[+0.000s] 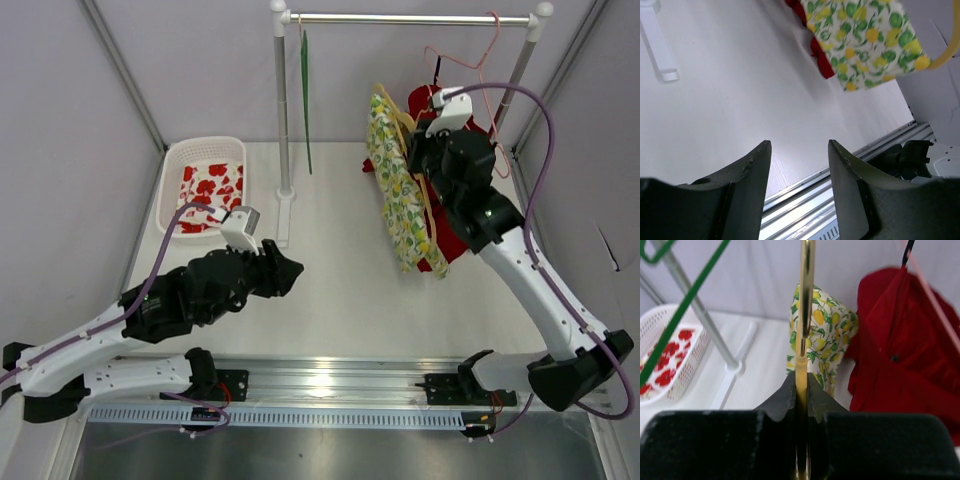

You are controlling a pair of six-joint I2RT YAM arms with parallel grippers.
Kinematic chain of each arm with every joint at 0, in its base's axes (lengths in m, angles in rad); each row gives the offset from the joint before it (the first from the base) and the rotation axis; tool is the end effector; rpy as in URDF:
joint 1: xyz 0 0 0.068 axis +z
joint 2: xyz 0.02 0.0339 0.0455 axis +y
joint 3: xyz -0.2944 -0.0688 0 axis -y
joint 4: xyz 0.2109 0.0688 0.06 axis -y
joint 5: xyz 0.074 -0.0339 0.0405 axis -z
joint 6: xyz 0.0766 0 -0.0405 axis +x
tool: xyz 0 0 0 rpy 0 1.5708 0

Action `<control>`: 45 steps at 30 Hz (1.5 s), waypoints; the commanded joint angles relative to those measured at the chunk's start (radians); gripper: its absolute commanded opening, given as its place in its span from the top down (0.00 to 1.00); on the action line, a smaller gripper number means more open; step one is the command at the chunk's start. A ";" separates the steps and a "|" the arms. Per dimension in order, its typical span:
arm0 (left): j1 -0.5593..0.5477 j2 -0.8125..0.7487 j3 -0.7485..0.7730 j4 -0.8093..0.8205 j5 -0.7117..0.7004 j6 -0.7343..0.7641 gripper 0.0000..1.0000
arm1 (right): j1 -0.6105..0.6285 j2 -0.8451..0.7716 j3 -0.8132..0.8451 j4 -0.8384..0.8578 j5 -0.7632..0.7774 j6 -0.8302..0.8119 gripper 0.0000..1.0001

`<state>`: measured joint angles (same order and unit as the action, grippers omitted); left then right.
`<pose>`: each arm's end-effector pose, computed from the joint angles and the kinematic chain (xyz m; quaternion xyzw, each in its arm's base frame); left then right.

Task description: Place the skirt on the hanger

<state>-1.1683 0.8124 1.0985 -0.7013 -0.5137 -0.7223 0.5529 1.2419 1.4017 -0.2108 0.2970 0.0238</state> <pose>0.0862 -0.1064 0.3875 0.0439 0.8208 -0.3037 0.4818 0.2421 0.1230 0.4774 -0.0891 0.7186 0.0909 0.6836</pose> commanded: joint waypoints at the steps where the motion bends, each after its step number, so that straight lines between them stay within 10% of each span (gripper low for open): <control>1: 0.004 -0.022 0.055 -0.038 -0.025 0.052 0.45 | -0.065 0.073 0.192 0.090 -0.149 -0.018 1.00; 25: 0.004 -0.058 0.050 -0.047 -0.009 0.126 0.44 | -0.235 0.659 0.976 0.002 -0.222 -0.007 1.00; 45: 0.004 -0.065 0.055 -0.070 -0.023 0.109 0.43 | -0.240 0.625 0.757 0.073 -0.162 0.028 1.00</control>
<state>-1.1683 0.7460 1.1233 -0.7723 -0.5209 -0.6270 0.3164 1.9312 2.1994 -0.2066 0.1085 0.0319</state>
